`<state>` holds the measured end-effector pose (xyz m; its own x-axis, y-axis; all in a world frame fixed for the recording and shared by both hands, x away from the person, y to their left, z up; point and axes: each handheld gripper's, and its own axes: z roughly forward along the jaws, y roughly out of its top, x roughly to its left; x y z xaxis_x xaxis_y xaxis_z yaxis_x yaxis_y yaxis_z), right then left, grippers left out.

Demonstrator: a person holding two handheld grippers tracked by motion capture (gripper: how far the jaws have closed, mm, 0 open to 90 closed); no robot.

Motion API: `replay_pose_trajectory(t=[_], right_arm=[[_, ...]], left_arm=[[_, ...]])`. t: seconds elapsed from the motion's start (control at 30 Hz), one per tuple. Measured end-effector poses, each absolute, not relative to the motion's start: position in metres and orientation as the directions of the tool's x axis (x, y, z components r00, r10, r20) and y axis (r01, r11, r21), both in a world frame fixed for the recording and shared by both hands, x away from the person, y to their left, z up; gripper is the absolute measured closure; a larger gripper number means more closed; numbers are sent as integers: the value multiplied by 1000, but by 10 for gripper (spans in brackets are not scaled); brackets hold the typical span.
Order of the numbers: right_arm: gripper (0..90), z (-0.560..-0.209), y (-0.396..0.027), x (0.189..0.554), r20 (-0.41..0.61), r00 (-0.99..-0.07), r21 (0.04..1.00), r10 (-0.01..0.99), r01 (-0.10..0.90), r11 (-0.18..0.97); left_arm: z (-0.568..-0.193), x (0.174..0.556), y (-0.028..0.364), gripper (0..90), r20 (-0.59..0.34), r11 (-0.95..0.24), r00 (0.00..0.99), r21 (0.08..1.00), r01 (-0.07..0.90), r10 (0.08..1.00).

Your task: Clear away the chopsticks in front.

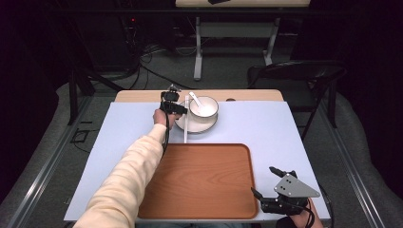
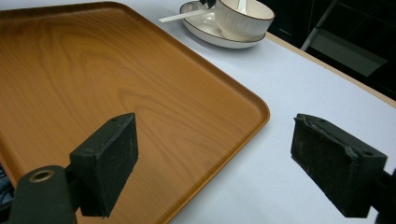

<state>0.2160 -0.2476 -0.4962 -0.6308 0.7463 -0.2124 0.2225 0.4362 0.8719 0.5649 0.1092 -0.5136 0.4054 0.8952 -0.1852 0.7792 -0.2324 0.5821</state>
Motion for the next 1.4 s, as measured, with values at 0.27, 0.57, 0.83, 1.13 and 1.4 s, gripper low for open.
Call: replay_pose_trajectory(t=[0.27,0.57,0.83,1.13,1.4], right_arm=[[143,-496,-248,216,-212,-631,871,746,224,437],[144,-496,-248,216,-211,-629,871,748,225,436],[143,-496,-248,216,-211,-629,871,748,226,436],[143,-496,-248,216,-211,-630,871,747,226,436],[143,-496,-248,216,-210,-629,871,748,227,436]], left_arm=[[-518,567,114,682,-221,-196,379,570,798,899],[-524,570,114,683,-219,-190,355,542,819,909],[-528,573,114,739,-206,-170,320,529,831,925],[-530,574,115,820,-208,-140,291,536,833,934],[-528,573,121,837,-249,-92,267,546,833,931]])
